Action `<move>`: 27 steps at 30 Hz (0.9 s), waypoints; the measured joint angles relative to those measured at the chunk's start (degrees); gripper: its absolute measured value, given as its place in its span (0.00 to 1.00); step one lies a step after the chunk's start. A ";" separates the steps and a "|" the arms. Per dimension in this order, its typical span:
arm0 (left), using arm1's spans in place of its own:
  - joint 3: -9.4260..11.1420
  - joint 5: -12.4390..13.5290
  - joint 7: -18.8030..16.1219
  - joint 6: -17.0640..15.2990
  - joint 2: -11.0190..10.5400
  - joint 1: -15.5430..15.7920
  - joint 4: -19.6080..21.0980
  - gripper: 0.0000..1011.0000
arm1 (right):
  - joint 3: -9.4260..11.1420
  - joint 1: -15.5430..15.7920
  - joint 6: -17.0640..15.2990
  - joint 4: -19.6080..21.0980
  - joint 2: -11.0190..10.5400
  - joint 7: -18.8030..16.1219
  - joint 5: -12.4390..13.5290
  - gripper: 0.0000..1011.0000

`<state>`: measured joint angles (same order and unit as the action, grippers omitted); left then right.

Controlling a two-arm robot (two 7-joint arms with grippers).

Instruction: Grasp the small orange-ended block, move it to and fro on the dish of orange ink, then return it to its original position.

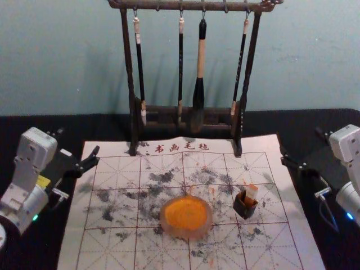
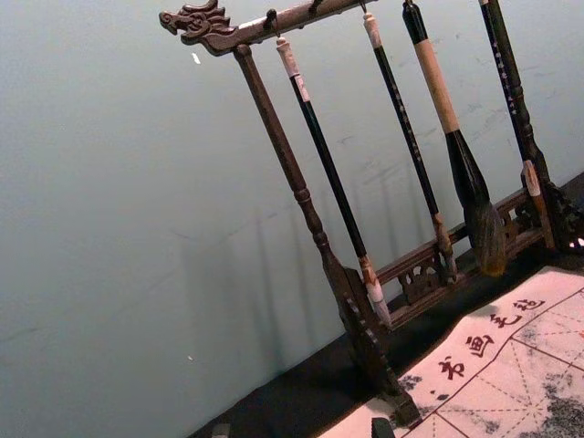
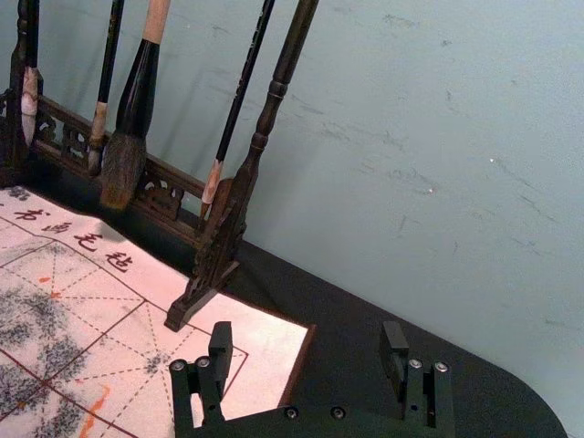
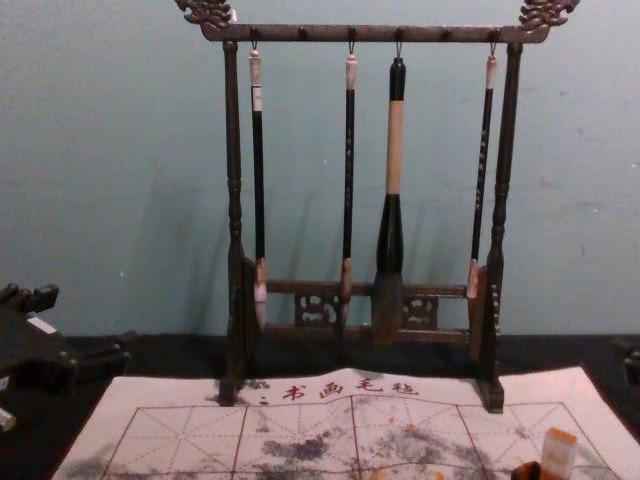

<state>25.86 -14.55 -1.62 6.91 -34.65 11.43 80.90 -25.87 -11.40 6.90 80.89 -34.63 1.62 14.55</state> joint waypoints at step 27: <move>0.00 0.00 0.00 0.00 0.00 0.00 0.00 0.99 | 0.00 -0.04 0.01 0.00 -0.01 0.01 0.00 0.99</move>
<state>25.86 -14.55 -1.62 6.91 -34.65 11.43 80.90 -25.86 -11.43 6.91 80.90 -34.65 1.62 14.55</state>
